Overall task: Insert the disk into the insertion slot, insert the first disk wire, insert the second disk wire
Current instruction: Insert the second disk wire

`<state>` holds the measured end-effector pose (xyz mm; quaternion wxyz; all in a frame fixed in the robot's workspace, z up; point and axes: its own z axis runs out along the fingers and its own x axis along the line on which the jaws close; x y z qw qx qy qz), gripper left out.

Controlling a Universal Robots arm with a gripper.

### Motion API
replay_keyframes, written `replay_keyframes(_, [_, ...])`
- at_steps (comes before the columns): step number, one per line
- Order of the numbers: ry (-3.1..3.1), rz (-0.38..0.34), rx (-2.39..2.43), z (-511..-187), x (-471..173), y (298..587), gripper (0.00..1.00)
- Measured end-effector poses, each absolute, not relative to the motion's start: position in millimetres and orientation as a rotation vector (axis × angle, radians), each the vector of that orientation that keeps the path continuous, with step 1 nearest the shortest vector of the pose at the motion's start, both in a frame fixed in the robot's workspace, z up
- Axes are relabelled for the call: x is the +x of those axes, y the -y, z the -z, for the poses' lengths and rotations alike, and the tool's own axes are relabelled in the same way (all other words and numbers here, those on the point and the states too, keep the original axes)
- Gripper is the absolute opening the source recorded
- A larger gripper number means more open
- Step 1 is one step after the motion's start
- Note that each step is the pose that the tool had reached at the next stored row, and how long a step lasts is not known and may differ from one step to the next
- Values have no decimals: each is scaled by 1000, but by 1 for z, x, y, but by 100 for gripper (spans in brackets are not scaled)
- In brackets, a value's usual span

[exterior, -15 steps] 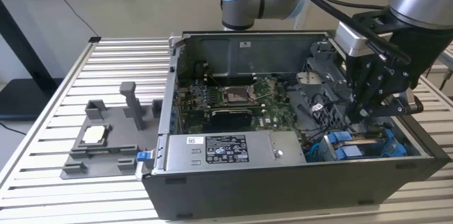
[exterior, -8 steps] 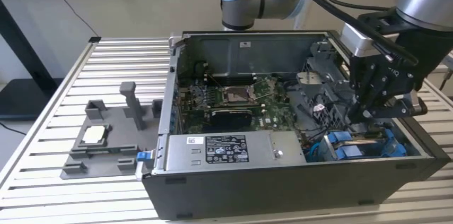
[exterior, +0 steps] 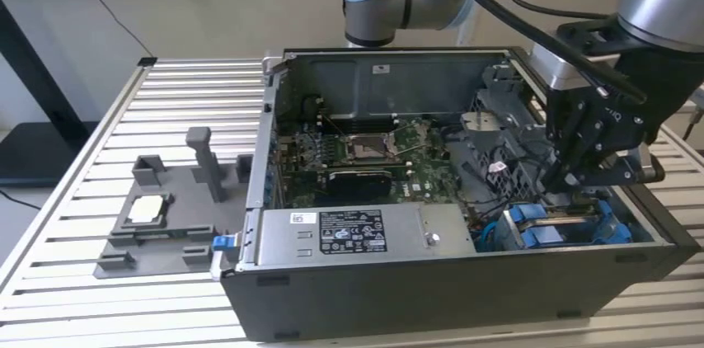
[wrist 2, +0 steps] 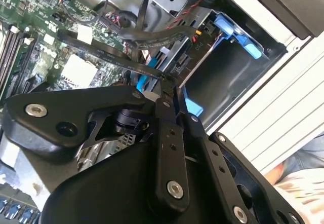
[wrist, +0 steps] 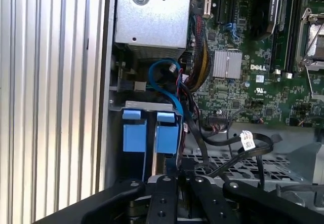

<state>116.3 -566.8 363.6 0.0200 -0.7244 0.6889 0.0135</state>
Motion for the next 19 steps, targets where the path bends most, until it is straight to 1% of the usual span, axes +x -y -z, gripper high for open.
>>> replay_keyframes(19, [-2214,-52,-2189,-353,124,568,16])
